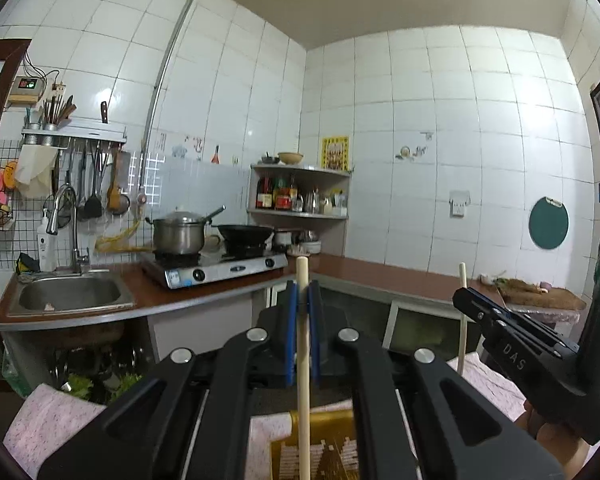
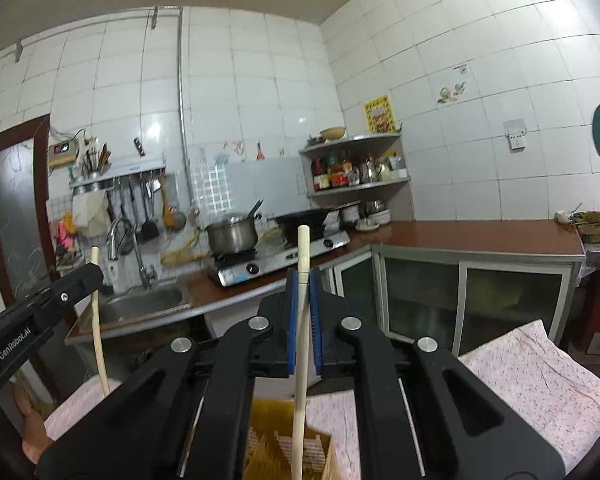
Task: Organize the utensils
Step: 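Carry both held chopsticks up over the yellow slotted caddy, then lower the chopsticks into the caddy and open both tools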
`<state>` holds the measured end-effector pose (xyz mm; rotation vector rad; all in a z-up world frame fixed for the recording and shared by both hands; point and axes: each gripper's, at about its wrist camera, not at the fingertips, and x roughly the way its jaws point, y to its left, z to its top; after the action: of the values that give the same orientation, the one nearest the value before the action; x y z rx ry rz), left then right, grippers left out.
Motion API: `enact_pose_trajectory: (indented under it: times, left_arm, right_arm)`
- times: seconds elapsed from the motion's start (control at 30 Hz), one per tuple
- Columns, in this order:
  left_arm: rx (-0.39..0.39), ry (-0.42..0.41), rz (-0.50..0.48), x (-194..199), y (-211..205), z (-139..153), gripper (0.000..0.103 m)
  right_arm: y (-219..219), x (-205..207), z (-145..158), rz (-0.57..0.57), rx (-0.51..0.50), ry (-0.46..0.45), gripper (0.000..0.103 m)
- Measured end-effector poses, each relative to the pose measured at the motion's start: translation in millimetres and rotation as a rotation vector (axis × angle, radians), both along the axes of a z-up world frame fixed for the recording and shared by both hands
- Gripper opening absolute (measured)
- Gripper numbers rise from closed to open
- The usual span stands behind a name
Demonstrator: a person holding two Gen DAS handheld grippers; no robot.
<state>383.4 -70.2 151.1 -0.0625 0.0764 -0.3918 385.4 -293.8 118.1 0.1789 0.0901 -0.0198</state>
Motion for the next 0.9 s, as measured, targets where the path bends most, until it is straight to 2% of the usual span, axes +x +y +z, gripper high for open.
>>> enact_pose_trajectory:
  times: [0.2, 0.53, 0.77, 0.9]
  left_arm:
    - [-0.059, -0.001, -0.018, 31, -1, -5, 0.006]
    - [-0.011, -0.016, 0.012, 52, -16, -46, 0.006]
    - [-0.063, -0.041, 0.005, 49, -2, -21, 0.006]
    - [-0.062, -0.060, 0.024, 50, -3, -17, 0.006]
  right_arm:
    - [-2, 20, -6, -0.017, -0.010, -0.042, 0.007]
    - [-4, 47, -51, -0.002, -0.018, -0.010, 0.007]
    - [-2, 46, -50, 0.013, -0.022, -0.018, 0.007]
    - [-2, 43, -48, 0.013, -0.020, -0.022, 0.007]
